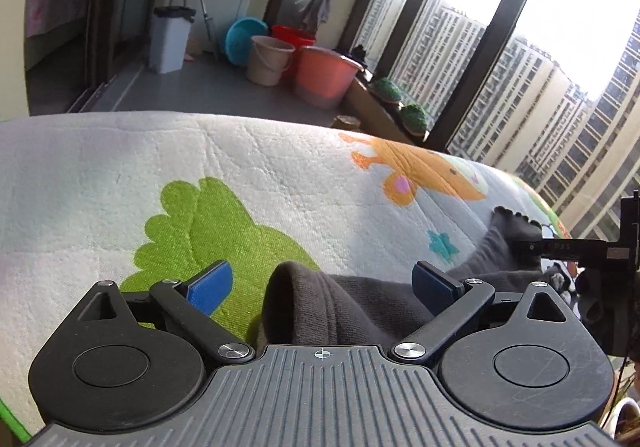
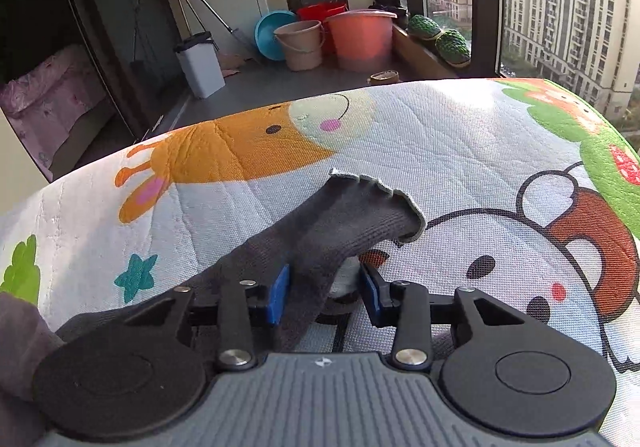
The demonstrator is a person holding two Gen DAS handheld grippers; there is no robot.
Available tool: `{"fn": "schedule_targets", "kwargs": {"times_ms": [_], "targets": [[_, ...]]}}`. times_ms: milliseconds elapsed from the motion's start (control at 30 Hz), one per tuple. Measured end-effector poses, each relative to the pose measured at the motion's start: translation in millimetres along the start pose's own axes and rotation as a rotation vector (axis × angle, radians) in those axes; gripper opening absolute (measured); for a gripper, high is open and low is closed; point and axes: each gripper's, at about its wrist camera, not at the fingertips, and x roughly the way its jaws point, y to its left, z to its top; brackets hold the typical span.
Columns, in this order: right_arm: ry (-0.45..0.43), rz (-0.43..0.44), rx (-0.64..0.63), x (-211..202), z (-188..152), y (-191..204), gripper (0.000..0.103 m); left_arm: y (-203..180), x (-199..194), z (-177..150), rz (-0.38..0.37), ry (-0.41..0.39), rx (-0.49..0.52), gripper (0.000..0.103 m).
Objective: Fold clothes
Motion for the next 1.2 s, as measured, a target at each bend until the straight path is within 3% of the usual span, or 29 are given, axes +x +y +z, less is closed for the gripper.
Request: {"fn": "schedule_targets", "kwargs": {"times_ms": [67, 100, 133, 167, 200, 267, 333, 400, 467, 500, 533, 567, 600, 733, 833, 933, 1100, 1200], "targets": [[0.023, 0.026, 0.017, -2, 3, -6, 0.026, -4, 25, 0, -0.015, 0.080, 0.017, 0.099], [0.037, 0.041, 0.033, -4, 5, -10, 0.021, -7, 33, -2, -0.011, 0.081, 0.030, 0.099], [0.053, 0.055, 0.044, -5, 5, -13, 0.017, -12, 34, -3, -0.006, 0.053, 0.062, 0.092], [0.071, 0.066, 0.059, -8, 8, -16, 0.016, -15, 34, -4, -0.002, 0.050, 0.079, 0.076], [0.090, 0.076, 0.079, -10, 12, -17, 0.015, -17, 35, -4, 0.003, 0.049, 0.094, 0.040], [0.129, 0.096, 0.119, -15, 19, -21, 0.015, -17, 30, -4, -0.024, 0.027, 0.096, 0.039], [0.135, 0.142, 0.192, -20, 38, -22, 0.015, -15, 14, -4, -0.013, -0.047, 0.095, 0.038], [0.069, 0.192, 0.276, -29, 61, -20, 0.018, -1, -14, -3, -0.002, -0.195, -0.022, 0.038], [-0.097, 0.220, 0.290, -42, 79, -12, 0.034, 23, -40, -8, 0.067, -0.335, -0.185, 0.043], [-0.186, 0.202, 0.247, -47, 85, -4, 0.054, 31, -47, -13, 0.115, -0.377, -0.232, 0.053], [-0.272, 0.159, 0.169, -52, 89, 7, 0.062, 37, -51, -17, 0.161, -0.396, -0.252, 0.066], [-0.326, 0.117, 0.106, -54, 90, 16, 0.063, 43, -53, -19, 0.189, -0.386, -0.263, 0.075], [-0.341, 0.079, 0.053, -51, 88, 23, 0.063, 47, -53, -21, 0.197, -0.363, -0.274, 0.087], [-0.261, 0.034, -0.046, -26, 66, 32, 0.063, 44, -49, -24, 0.144, -0.301, -0.270, 0.094], [-0.271, -0.056, -0.093, -13, 54, 32, 0.063, 33, -39, -16, 0.114, -0.278, -0.232, 0.094], [-0.261, -0.065, -0.014, 4, 61, 18, 0.063, 21, -26, -10, 0.098, -0.255, -0.190, 0.094], [-0.263, 0.008, 0.138, 38, 86, -2, 0.063, -8, -3, -17, -0.042, -0.211, -0.073, 0.094], [-0.259, 0.047, 0.204, 42, 89, -5, 0.069, -33, 10, -24, -0.092, -0.176, 0.040, 0.094]]}}
